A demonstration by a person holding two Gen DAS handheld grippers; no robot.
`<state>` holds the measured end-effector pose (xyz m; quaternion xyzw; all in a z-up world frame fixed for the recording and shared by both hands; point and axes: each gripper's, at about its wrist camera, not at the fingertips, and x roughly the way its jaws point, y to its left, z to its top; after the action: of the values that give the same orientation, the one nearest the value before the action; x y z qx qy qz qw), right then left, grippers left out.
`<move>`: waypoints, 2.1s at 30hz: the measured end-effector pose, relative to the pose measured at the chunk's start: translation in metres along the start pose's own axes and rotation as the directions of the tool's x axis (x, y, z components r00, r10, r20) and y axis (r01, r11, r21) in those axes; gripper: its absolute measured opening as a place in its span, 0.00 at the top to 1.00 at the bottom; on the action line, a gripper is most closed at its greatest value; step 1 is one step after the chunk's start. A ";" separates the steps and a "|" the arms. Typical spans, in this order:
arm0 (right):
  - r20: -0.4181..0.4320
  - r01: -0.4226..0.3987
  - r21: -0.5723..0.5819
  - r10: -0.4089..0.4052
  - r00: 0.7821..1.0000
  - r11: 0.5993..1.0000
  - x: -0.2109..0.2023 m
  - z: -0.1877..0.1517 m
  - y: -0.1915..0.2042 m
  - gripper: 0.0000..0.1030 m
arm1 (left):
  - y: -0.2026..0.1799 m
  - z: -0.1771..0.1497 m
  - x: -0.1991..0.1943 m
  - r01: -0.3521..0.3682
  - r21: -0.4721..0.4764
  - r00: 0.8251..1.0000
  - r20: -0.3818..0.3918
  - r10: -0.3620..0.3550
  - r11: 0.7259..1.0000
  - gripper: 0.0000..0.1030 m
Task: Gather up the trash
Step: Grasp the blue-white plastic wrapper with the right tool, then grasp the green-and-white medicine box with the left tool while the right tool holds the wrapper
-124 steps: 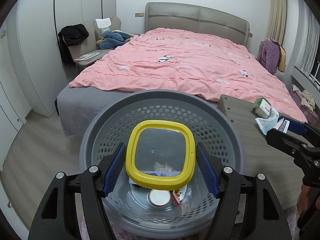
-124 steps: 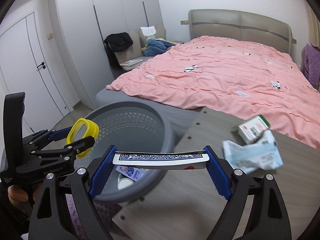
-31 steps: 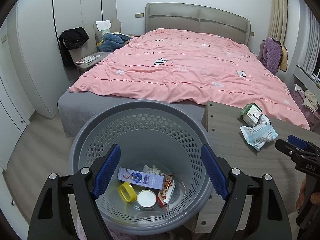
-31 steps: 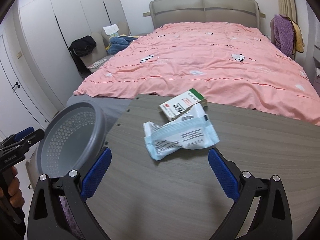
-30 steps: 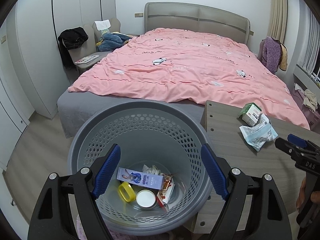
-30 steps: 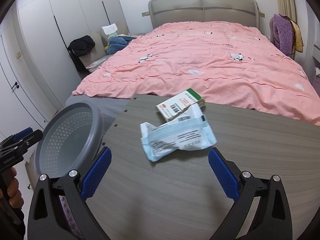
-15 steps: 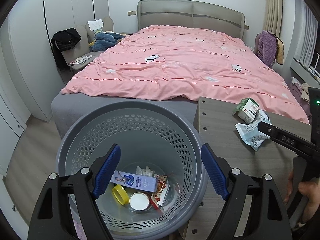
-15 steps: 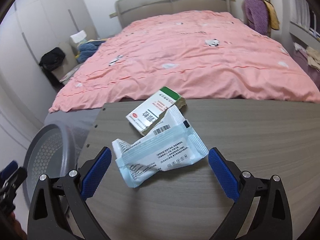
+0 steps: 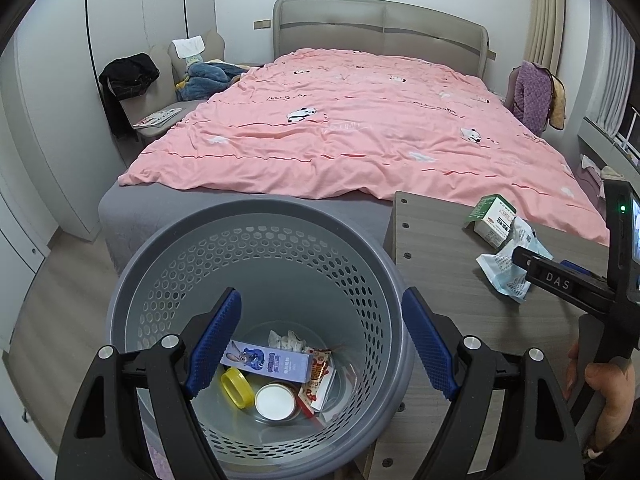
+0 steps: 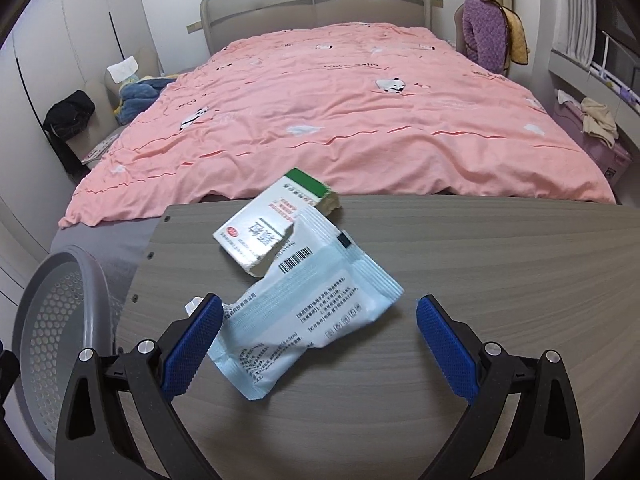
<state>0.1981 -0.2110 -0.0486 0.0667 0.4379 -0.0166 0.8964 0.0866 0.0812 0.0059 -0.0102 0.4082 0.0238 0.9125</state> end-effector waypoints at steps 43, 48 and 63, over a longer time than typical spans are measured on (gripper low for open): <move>-0.044 -0.095 0.097 0.100 0.994 0.991 -0.003 0.001 -0.037 0.55 | -0.049 0.010 -0.004 0.113 0.102 0.993 0.003 -0.114 0.988 0.23; -0.020 -0.132 0.101 0.135 0.991 0.986 -0.025 -0.002 -0.058 0.55 | -0.082 0.030 0.010 0.188 0.158 0.982 -0.013 -0.188 0.969 0.23; 0.017 -0.166 0.153 0.165 0.986 0.974 -0.052 -0.013 -0.118 0.55 | -0.174 0.082 0.098 0.369 0.359 0.928 -0.196 -0.317 0.857 0.23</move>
<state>0.1459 -0.3272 -0.0277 0.1720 0.4263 0.0243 0.8877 0.2220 -0.0864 -0.0127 0.0970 0.4549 -0.2217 0.8571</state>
